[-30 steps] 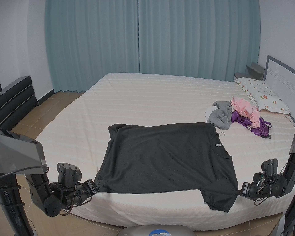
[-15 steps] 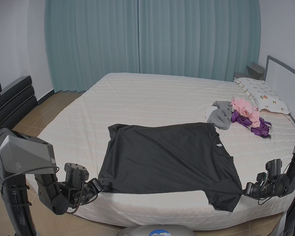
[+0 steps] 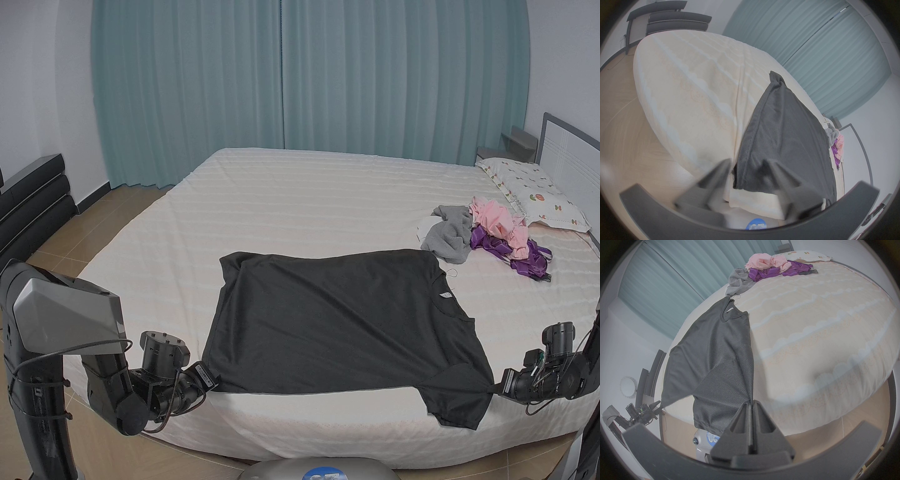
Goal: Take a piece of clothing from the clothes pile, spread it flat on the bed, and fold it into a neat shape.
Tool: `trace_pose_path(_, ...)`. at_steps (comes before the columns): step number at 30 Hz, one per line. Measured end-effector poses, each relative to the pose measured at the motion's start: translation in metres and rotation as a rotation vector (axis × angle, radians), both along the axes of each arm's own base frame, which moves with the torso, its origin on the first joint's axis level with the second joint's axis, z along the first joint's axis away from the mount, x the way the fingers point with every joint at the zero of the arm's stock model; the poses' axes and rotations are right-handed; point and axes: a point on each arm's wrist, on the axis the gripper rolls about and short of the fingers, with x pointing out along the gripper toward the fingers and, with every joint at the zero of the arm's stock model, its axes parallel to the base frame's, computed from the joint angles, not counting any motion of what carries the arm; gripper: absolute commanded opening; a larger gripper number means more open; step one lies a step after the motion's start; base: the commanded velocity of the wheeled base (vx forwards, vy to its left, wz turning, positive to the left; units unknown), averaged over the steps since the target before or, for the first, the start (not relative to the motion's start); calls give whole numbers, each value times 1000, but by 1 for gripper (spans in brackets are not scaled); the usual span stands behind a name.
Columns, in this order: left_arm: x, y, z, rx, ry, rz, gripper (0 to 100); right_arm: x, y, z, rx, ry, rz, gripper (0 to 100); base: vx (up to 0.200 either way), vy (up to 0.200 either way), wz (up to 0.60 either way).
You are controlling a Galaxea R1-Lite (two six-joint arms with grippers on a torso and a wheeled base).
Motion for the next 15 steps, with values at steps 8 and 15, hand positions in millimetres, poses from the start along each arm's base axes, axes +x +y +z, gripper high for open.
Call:
trace_pose_path(8, -11, 3, 1, 2, 25, 10, 0, 0, 0, 0, 0, 0, -1, 0, 0, 0, 0)
trace_pose_path(15, -20, 9, 9, 11, 27, 15, 0, 0, 0, 0, 1, 2, 0, 0, 0, 0, 0)
